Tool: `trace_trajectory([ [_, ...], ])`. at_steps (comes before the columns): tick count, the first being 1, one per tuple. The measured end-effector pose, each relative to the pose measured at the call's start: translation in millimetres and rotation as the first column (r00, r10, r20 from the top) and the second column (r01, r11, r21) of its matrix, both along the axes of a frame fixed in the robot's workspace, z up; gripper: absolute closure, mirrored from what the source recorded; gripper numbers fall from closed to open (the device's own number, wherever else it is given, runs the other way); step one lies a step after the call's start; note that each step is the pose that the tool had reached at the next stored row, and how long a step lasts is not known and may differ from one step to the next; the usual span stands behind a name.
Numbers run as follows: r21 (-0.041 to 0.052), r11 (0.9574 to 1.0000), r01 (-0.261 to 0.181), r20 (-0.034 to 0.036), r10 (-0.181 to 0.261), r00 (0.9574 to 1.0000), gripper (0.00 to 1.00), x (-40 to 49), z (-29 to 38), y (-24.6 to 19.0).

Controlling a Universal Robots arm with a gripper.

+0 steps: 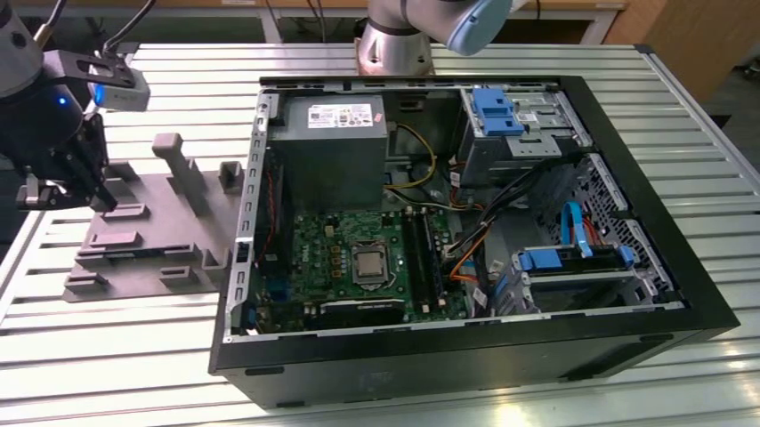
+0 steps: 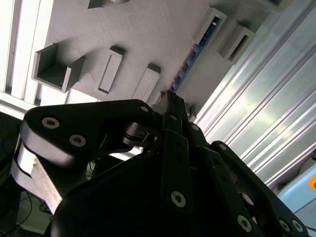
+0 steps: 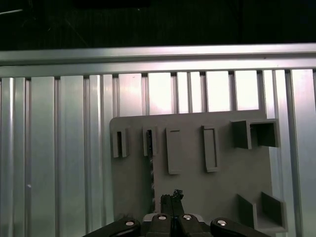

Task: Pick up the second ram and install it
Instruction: 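Pick up the second ram and move it above second insertion slot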

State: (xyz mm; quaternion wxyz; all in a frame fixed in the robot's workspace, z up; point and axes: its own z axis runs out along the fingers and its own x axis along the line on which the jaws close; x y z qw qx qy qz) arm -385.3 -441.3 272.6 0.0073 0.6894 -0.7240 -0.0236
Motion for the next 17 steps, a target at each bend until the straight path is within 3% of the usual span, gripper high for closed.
trace_trajectory([
  [17, 0.0, 1.0, 0.0, 0.0, 0.0, 1.0, 0.89, 0.0, -10.9, -0.3],
])
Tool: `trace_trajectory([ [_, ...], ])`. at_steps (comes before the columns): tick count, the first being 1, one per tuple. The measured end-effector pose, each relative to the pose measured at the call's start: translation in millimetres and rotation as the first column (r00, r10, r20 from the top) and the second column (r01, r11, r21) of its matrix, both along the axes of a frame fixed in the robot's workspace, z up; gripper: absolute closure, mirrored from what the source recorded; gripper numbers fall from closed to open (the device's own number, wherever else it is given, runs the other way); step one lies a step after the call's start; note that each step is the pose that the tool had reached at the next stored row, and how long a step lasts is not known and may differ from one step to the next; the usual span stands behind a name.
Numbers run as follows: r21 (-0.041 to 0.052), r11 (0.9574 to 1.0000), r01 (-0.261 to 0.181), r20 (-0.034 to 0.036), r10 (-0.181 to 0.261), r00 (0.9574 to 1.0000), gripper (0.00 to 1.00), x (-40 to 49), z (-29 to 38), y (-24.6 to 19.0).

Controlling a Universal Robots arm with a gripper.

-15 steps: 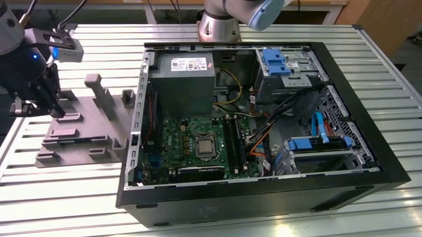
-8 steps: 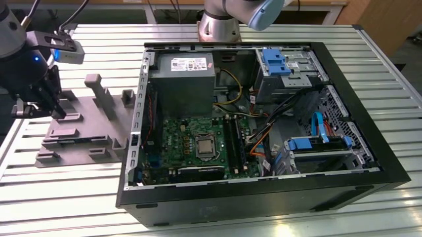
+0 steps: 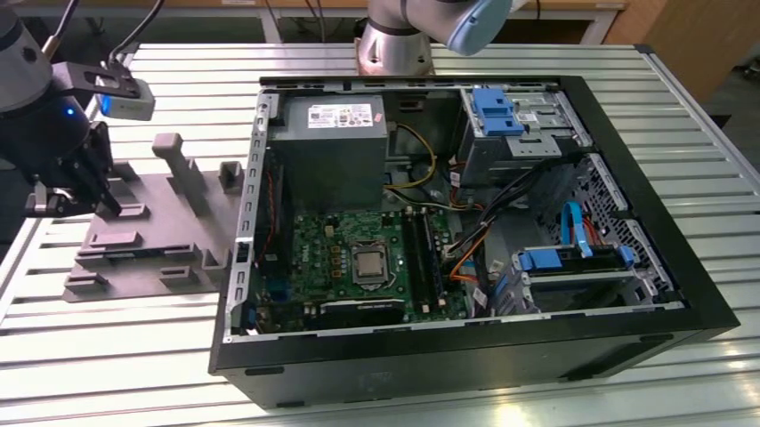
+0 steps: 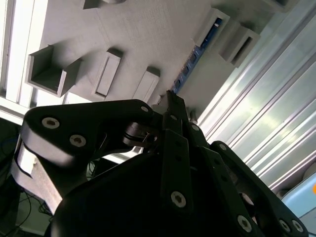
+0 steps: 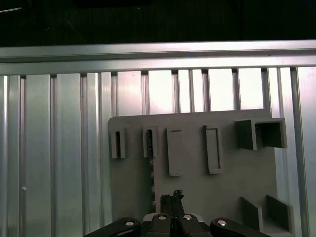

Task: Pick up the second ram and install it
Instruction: 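Pick up the second ram and move it above second insertion slot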

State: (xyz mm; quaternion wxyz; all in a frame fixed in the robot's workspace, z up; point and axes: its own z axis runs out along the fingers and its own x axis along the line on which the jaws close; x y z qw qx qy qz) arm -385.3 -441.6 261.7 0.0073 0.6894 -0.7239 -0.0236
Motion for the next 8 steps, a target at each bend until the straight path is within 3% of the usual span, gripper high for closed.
trace_trajectory([
  [8, 0.0001, 1.0, 0.0, 0.0001, 0.0, 1.0, 0.89, 0.0, -6.7, -0.1],
])
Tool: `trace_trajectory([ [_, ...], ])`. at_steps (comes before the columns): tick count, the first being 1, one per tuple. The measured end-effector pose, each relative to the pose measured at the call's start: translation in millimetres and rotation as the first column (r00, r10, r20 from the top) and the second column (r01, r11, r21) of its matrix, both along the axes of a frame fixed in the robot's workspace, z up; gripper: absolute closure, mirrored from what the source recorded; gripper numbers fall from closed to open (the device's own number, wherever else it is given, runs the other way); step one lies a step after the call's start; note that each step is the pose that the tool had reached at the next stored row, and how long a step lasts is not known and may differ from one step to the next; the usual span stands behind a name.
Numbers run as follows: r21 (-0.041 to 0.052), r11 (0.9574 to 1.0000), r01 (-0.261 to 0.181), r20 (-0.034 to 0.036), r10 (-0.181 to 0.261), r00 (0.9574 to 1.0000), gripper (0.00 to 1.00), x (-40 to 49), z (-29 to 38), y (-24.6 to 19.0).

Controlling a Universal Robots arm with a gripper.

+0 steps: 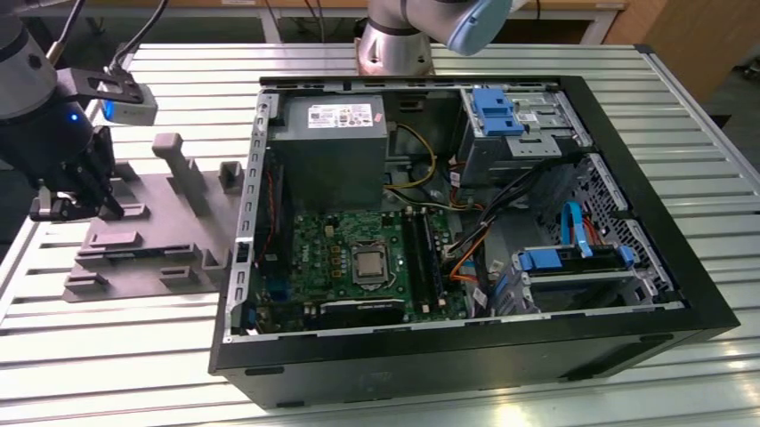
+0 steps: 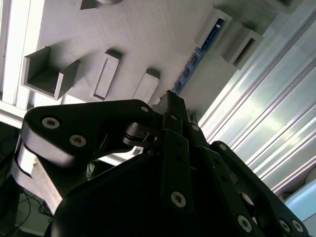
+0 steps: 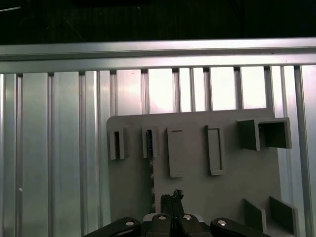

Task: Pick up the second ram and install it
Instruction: 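Pick up the second ram and move it above second insertion slot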

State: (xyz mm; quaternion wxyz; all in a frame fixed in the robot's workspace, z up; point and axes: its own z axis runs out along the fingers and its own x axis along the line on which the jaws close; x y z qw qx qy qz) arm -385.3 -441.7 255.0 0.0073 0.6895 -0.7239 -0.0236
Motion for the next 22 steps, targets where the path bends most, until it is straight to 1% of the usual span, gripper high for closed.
trace_trajectory([
  [12, -0.0001, 1.0, 0.0, -0.0001, 0.0, 1.0, 0.89, 0.0, -7.7, -0.5],
  [22, 0.0, 1.0, -0.001, 0.0001, 0.001, 1.0, 0.89, 0.0, -13.0, -4.2],
])
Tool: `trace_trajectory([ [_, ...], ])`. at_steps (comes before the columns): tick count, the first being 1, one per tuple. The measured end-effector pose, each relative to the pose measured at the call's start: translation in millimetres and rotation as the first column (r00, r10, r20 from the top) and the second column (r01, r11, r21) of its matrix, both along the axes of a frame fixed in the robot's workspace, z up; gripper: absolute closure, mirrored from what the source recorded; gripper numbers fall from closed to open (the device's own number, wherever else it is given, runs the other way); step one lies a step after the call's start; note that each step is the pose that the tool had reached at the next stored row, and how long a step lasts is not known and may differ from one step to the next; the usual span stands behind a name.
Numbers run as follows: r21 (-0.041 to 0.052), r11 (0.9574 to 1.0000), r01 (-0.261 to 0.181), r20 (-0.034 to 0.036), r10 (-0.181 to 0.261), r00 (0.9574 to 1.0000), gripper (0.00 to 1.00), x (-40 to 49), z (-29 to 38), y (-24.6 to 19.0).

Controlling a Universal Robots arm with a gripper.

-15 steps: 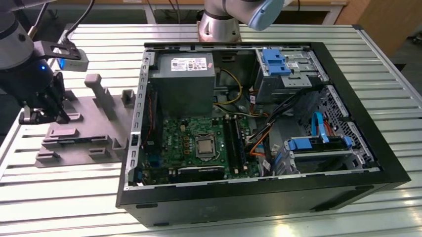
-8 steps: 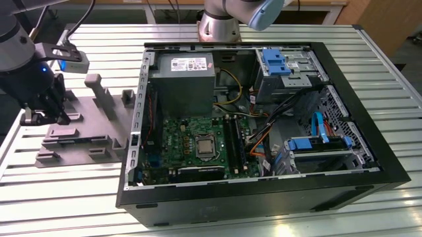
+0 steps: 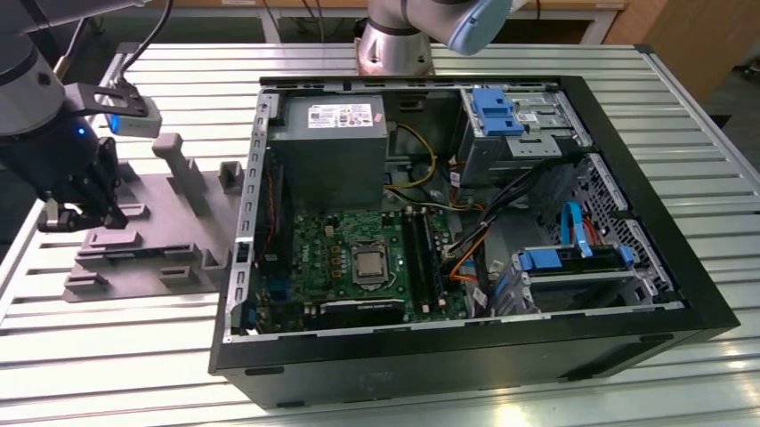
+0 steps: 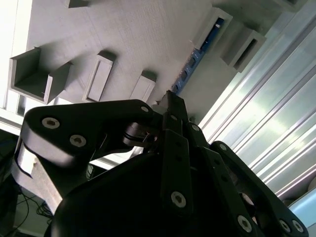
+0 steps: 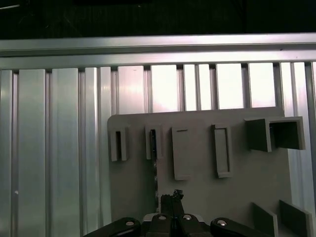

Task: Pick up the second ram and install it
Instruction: 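Pick up the second ram and move it above second insertion slot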

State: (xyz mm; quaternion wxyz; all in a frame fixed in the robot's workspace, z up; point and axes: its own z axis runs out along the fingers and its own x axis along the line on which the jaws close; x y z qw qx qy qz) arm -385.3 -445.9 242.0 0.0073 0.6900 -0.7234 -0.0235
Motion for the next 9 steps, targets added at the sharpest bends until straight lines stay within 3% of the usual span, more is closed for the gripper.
trace_trajectory([
  [9, 0.0, 1.0, -0.001, 0.0, 0.001, 1.0, 0.89, -0.1, -6.8, -3.6],
])
